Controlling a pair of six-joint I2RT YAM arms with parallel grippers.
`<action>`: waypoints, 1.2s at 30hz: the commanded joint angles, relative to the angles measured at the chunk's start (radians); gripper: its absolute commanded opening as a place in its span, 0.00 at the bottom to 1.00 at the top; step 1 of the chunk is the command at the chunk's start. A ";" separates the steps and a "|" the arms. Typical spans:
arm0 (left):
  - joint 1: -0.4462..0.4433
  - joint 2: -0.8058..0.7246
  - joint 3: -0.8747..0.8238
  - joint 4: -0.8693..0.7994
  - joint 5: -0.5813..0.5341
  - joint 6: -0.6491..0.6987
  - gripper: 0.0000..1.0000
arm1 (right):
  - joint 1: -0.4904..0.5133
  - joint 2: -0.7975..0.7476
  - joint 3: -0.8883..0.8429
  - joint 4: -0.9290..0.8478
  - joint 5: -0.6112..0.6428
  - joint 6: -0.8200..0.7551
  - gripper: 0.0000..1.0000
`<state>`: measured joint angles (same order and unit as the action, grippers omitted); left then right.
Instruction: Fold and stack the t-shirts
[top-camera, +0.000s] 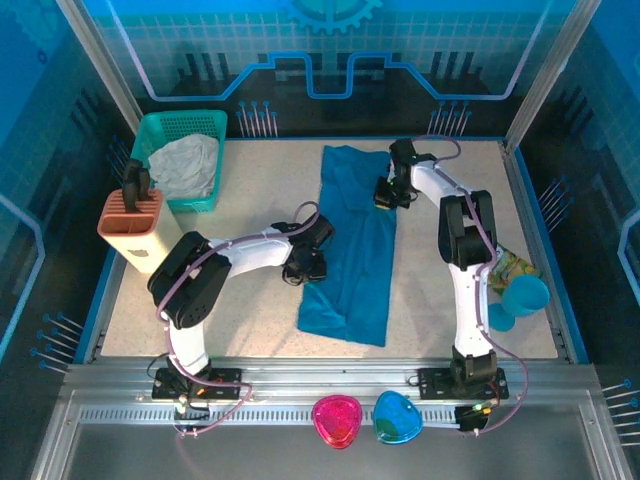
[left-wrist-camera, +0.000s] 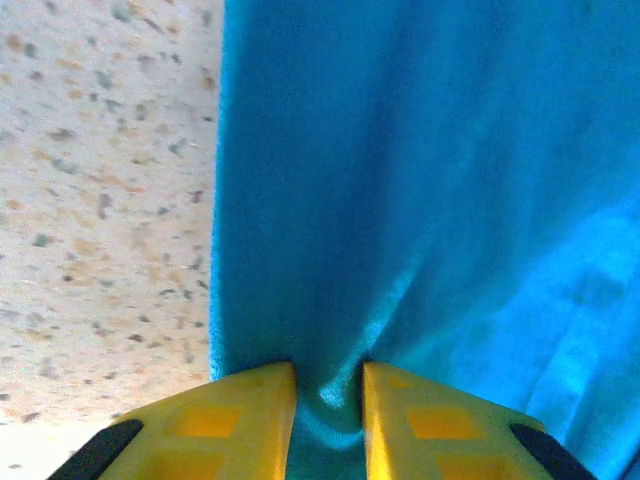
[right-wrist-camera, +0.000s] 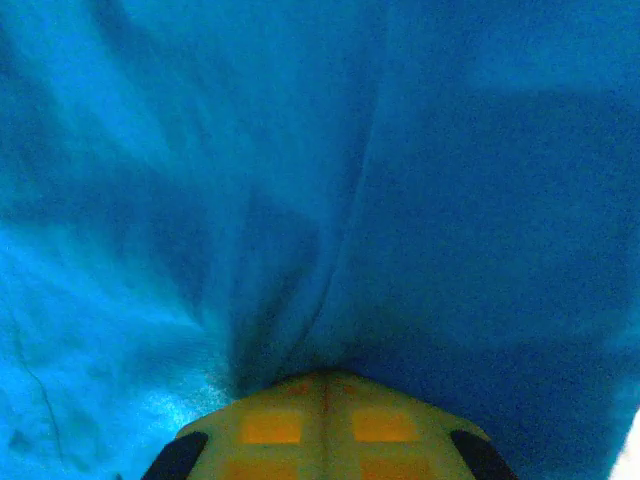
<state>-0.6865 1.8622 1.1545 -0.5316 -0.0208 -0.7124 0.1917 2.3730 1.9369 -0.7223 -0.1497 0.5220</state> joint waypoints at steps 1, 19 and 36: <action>-0.031 0.068 -0.039 0.002 0.038 -0.051 0.26 | 0.012 0.118 0.096 -0.098 0.005 -0.028 0.00; 0.042 0.073 0.067 -0.133 -0.129 0.016 0.26 | 0.020 0.022 -0.027 -0.065 0.004 -0.014 0.00; 0.005 -0.135 0.143 -0.195 -0.113 0.089 0.43 | 0.017 -0.309 0.041 -0.055 -0.061 -0.290 0.14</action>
<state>-0.6640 1.8217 1.2385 -0.6678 -0.1081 -0.6678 0.1970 2.2753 2.0254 -0.8028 -0.1585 0.3519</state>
